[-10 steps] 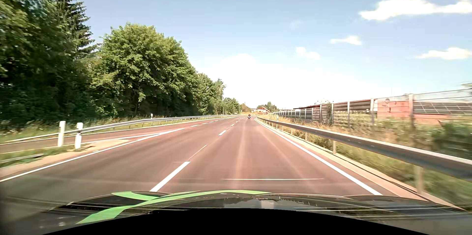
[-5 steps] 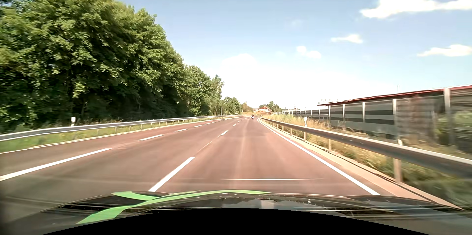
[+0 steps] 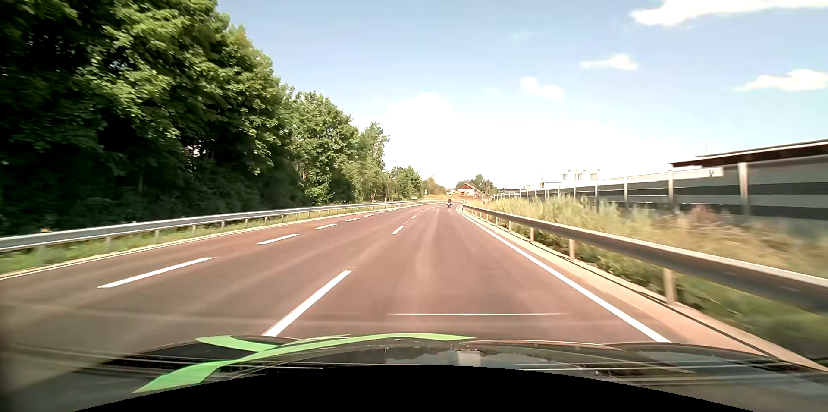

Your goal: Follow the waypoints while adhering to traffic rules and regulations

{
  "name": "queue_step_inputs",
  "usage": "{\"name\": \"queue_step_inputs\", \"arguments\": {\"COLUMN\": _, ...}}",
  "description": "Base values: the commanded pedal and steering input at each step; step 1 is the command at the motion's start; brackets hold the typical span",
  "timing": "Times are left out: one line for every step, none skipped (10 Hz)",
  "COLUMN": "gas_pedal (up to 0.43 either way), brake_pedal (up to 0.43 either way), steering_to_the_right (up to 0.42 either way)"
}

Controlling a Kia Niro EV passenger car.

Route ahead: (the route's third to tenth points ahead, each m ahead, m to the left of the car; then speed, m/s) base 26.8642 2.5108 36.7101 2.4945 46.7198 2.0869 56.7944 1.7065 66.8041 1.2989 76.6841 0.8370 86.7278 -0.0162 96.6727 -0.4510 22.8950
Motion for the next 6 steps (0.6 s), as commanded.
{"name": "queue_step_inputs", "arguments": {"gas_pedal": 0.240, "brake_pedal": 0.000, "steering_to_the_right": -0.004}}
{"name": "queue_step_inputs", "arguments": {"gas_pedal": 0.240, "brake_pedal": 0.000, "steering_to_the_right": -0.003}}
{"name": "queue_step_inputs", "arguments": {"gas_pedal": 0.240, "brake_pedal": 0.000, "steering_to_the_right": -0.003}}
{"name": "queue_step_inputs", "arguments": {"gas_pedal": 0.228, "brake_pedal": 0.000, "steering_to_the_right": -0.001}}
{"name": "queue_step_inputs", "arguments": {"gas_pedal": 0.220, "brake_pedal": 0.000, "steering_to_the_right": 0.000}}
{"name": "queue_step_inputs", "arguments": {"gas_pedal": 0.220, "brake_pedal": 0.000, "steering_to_the_right": 0.001}}
